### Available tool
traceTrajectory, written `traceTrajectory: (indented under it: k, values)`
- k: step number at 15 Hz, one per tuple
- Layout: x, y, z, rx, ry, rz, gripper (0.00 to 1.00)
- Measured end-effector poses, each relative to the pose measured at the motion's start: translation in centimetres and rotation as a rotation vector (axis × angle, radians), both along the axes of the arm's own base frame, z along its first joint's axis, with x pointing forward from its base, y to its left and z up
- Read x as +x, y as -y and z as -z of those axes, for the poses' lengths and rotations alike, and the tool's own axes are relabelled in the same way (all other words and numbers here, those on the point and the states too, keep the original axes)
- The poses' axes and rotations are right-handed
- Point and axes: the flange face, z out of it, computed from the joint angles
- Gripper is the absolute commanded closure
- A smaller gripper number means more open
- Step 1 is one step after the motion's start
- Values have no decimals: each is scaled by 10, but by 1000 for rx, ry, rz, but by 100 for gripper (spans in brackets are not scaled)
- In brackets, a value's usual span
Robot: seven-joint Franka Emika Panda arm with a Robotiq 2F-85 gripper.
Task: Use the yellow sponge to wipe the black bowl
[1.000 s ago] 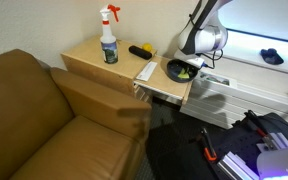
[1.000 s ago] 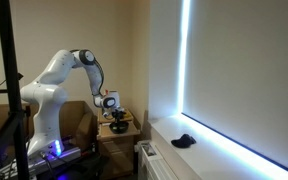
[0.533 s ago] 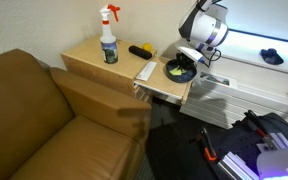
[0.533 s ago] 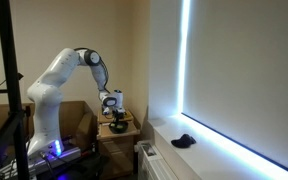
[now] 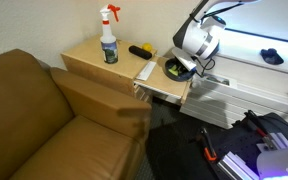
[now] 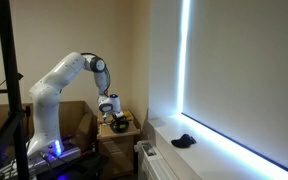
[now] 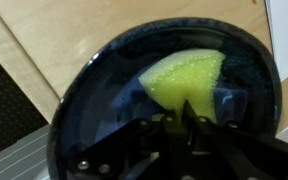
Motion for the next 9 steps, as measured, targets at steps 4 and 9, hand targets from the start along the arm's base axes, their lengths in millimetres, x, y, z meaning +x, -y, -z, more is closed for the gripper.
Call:
traceTrajectory:
  k: [4,9]
  values:
    - [2,-3,14,-38,112,34,97]
    - [26,10,10,-72,175,2,97]
